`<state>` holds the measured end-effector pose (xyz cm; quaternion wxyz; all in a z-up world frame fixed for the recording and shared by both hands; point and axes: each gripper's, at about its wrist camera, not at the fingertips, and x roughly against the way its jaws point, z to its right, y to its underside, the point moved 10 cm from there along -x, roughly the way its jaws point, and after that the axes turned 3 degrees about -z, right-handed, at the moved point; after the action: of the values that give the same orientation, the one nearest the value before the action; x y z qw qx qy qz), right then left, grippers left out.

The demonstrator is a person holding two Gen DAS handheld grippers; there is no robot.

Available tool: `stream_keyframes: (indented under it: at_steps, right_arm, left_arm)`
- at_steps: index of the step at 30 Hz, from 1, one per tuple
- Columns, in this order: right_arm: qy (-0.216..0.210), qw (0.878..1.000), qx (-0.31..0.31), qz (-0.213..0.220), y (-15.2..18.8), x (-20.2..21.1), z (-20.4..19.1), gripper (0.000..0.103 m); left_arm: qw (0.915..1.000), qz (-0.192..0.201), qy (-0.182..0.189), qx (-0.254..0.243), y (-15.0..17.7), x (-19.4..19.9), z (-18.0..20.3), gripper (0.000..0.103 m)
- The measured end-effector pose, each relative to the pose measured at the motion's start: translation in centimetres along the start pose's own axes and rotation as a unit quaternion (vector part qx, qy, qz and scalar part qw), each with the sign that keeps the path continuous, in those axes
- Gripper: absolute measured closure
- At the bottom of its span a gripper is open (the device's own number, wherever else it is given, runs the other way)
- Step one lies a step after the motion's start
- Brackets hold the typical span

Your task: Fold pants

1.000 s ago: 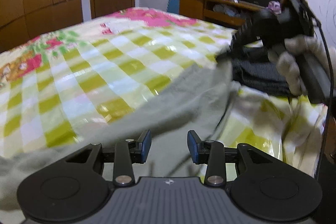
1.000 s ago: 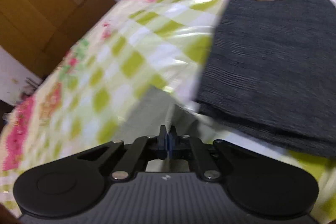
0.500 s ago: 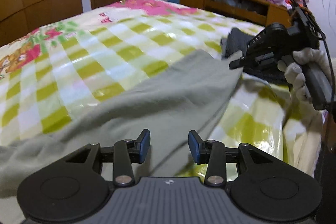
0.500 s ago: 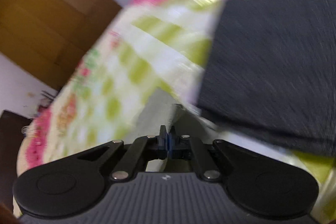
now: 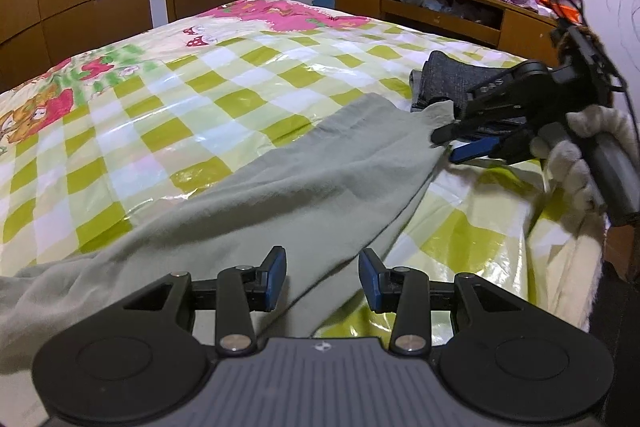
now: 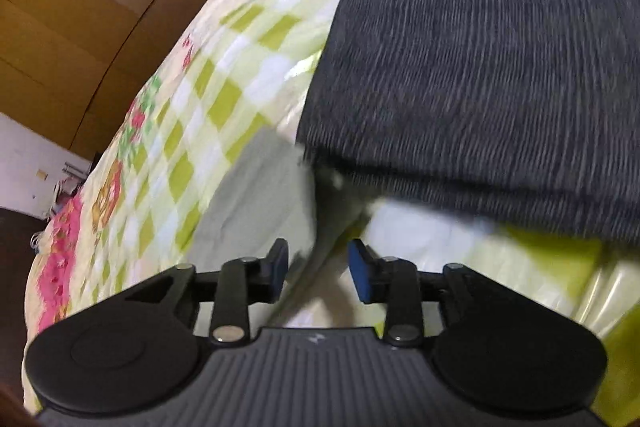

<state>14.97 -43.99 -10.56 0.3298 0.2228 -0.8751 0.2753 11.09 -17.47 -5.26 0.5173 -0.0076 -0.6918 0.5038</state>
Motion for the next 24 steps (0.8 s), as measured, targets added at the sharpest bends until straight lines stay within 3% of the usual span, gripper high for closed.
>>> stream_keyframes:
  at_steps: [6, 8, 9, 12, 16, 21, 24]
  right_arm:
    - [-0.037, 0.999, -0.015, -0.002, -0.5, -2.5, -1.3, 0.060]
    - [-0.033, 0.999, -0.019, 0.001, -0.8, -2.9, -1.2, 0.075]
    - [-0.032, 0.999, -0.024, 0.000, -0.9, -3.0, -1.2, 0.100]
    - [-0.051, 0.998, -0.044, 0.004, -2.0, -2.2, -1.1, 0.099]
    - [0.000, 0.999, 0.000, 0.038, -4.2, 0.5, 0.2, 0.100]
    - [0.042, 0.999, 0.023, -0.006, -2.8, -0.6, 1.8, 0.093]
    - [0.067, 0.996, 0.058, 0.028, -2.7, 1.6, 0.9, 0.086]
  left_arm:
    - [0.9999, 0.008, -0.007, 0.009, 0.4, 0.7, -0.5, 0.051]
    - [0.9998, 0.001, -0.018, 0.007, 0.7, 0.8, -1.0, 0.051]
    - [0.9998, -0.002, -0.019, 0.009, 0.9, 0.9, -1.2, 0.051]
    - [0.9997, -0.006, -0.015, 0.021, 1.0, 1.3, -1.5, 0.051]
    - [0.9996, -0.018, -0.001, 0.020, 1.7, 0.7, -0.5, 0.051]
    - [0.9994, -0.034, -0.001, 0.011, 2.9, 0.7, 0.2, 0.051]
    - [0.9995, -0.027, -0.007, 0.013, 3.1, 2.4, -0.7, 0.051]
